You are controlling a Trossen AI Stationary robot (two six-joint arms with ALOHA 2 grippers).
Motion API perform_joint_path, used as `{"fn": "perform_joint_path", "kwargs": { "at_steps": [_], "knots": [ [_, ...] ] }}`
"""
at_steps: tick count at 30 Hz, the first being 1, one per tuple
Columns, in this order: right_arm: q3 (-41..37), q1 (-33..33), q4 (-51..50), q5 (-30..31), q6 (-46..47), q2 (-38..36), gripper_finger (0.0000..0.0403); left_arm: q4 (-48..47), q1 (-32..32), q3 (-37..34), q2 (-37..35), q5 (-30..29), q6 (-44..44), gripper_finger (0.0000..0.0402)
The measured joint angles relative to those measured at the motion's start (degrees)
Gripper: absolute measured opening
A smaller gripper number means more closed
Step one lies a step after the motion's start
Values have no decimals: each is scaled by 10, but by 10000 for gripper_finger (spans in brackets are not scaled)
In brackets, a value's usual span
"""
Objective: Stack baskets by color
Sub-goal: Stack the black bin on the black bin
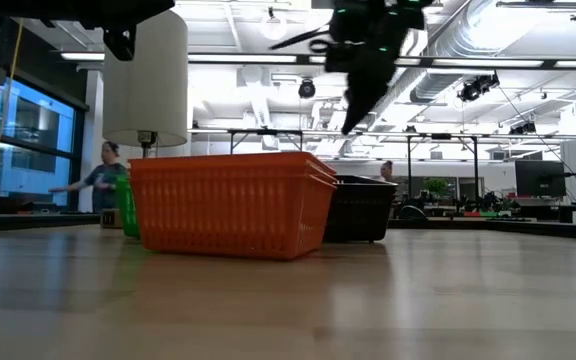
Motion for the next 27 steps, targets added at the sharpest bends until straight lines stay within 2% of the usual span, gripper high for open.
{"fn": "perform_joint_path", "kwargs": {
  "at_steps": [3, 8, 11, 13, 16, 21, 27],
  "knots": [
    [-144, 0, 136, -16, 23, -89, 20, -4, 0, 0, -3, 0, 0, 1],
    [-370, 14, 498, -33, 119, -193, 25, 8, 0, 0, -4, -5, 0, 0],
    [-461, 34, 718, -30, 173, -193, 7, 24, 0, 0, -4, -5, 9, 0],
    [-492, 53, 806, 6, 185, -174, 4, 27, 0, 0, -4, -5, 11, 0],
    [-500, 77, 844, 68, 191, -136, 2, 27, 0, 0, -3, -6, 14, 0],
    [-461, 104, 844, 157, 187, -66, 1, 28, 1, 0, -3, -11, 23, 0],
    [-427, 105, 822, 203, 190, -17, 0, 28, 1, 0, -3, -11, 26, 0]
  ]
}}
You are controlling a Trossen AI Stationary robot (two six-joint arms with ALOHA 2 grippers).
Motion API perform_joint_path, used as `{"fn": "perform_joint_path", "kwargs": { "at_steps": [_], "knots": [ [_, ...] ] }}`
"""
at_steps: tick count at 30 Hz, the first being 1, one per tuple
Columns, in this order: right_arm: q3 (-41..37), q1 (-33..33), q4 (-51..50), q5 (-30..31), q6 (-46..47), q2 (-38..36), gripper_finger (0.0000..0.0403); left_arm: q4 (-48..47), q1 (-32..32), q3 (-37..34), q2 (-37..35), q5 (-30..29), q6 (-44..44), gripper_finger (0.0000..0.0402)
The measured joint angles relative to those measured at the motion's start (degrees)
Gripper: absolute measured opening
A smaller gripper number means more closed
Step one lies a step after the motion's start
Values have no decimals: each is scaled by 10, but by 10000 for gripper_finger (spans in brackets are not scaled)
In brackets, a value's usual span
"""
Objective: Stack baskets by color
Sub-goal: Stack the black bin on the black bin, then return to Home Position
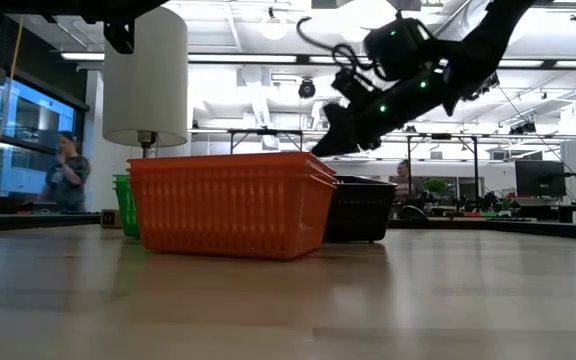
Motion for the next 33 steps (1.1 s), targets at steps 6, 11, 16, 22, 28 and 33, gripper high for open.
{"fn": "perform_joint_path", "kwargs": {
  "at_steps": [6, 11, 16, 22, 28, 33],
  "knots": [
    [6, -1, -52, 25, 12, 24, 0, 0, 0, 0, 0, 0, -1, 0],
    [6, -3, -77, 34, 21, 31, 0, 0, 0, 0, 0, 0, -4, 0],
    [6, -1, -75, 36, 5, 17, 0, -3, 0, 0, 0, 1, -6, 0],
    [-28, 22, -168, 40, -38, -91, 0, -57, 0, 0, -16, 11, -16, 0],
    [-167, 46, -142, 3, 8, -274, 0, -63, 0, 1, -29, 10, -16, 0],
    [-266, 74, -34, -24, 41, -425, 0, -64, 0, 1, -29, -17, -10, 0]
  ]
}}
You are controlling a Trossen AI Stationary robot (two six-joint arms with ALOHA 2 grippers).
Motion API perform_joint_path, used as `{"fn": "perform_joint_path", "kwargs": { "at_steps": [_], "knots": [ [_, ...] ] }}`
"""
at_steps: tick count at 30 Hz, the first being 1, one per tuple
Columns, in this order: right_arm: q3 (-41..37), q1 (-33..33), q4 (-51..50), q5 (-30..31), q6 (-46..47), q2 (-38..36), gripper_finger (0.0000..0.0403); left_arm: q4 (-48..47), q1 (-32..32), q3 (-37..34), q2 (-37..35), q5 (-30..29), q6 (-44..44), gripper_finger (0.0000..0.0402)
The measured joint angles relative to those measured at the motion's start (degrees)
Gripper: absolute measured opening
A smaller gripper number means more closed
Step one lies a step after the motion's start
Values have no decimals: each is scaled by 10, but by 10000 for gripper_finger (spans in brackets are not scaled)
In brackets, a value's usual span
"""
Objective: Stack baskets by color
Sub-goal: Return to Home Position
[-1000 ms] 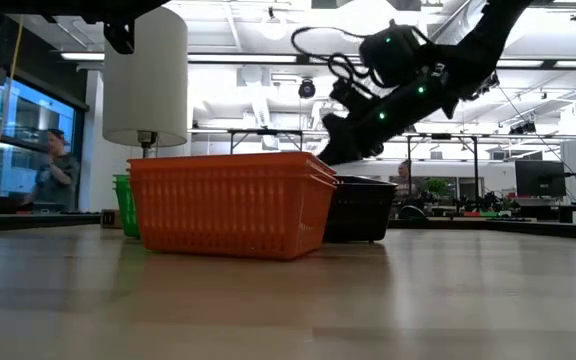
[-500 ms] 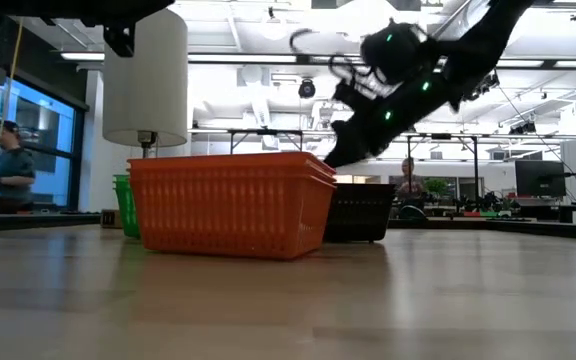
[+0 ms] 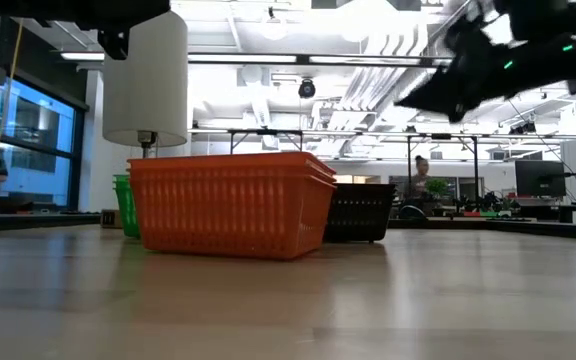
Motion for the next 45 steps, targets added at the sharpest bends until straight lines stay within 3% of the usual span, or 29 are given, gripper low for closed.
{"fn": "perform_joint_path", "kwargs": {
  "at_steps": [6, 11, 16, 22, 26, 30, 37, 45],
  "knots": [
    [-11, 21, 56, -23, -17, -96, 0, 0, 0, 0, 0, -37, 8, 0],
    [5, 36, 54, -59, -49, -103, 0, 0, 0, 0, 0, -37, 8, 0],
    [5, 42, 58, -58, -59, -91, 0, 3, 6, 1, -1, -41, 34, 0],
    [5, 42, 58, -43, -59, -80, 0, -197, 33, 56, -52, 25, 8, 0],
    [5, 42, 57, -42, -54, -75, 0, -257, 51, 55, -99, 14, 4, 0],
    [5, 42, 58, -42, -54, -75, 0, -213, 70, 8, -148, 27, 14, 0],
    [5, 42, 58, -39, -50, -75, 0, -78, 131, -111, -190, 134, 29, 0],
    [5, 42, 36, -39, -44, -76, 0, -77, 152, -163, -204, 125, -21, 0]
  ]
}}
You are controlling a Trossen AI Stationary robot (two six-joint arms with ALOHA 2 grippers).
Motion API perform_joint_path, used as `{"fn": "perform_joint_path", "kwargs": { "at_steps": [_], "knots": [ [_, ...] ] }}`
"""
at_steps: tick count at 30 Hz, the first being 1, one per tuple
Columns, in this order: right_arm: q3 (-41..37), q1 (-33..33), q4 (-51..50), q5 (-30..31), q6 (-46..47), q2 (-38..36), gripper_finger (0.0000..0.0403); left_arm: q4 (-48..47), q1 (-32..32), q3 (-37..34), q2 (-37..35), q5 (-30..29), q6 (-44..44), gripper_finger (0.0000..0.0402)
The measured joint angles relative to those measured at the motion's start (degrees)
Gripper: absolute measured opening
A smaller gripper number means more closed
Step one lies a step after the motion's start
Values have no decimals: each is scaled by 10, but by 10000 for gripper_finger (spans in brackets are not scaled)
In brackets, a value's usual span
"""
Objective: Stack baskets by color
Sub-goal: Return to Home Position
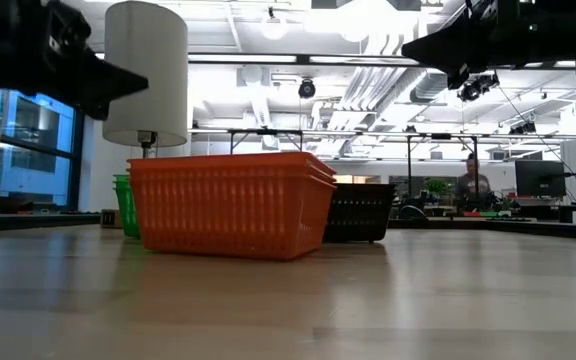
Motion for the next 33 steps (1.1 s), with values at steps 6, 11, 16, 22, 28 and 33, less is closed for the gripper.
{"fn": "perform_joint_path", "kwargs": {
  "at_steps": [6, 11, 16, 22, 28, 33],
  "knots": [
    [0, 0, -22, 2, -1, -3, 0, -22, -26, -26, -33, -41, -19, 0],
    [0, 0, -46, -3, -1, -26, 0, -75, -48, -25, -75, -41, -25, 0],
    [0, 0, -142, -15, 22, -110, 0, -72, -56, -25, -115, -38, -25, 0],
    [0, 0, -261, -6, 40, -252, 0, -77, -56, -25, -142, -17, -21, 0],
    [0, 0, -352, 18, 56, -359, 0, -78, -55, -25, -141, -15, -21, 0],
    [-2, 0, -388, 21, 74, -383, 0, -79, -55, -25, -141, -11, -8, 0]
  ]
}}
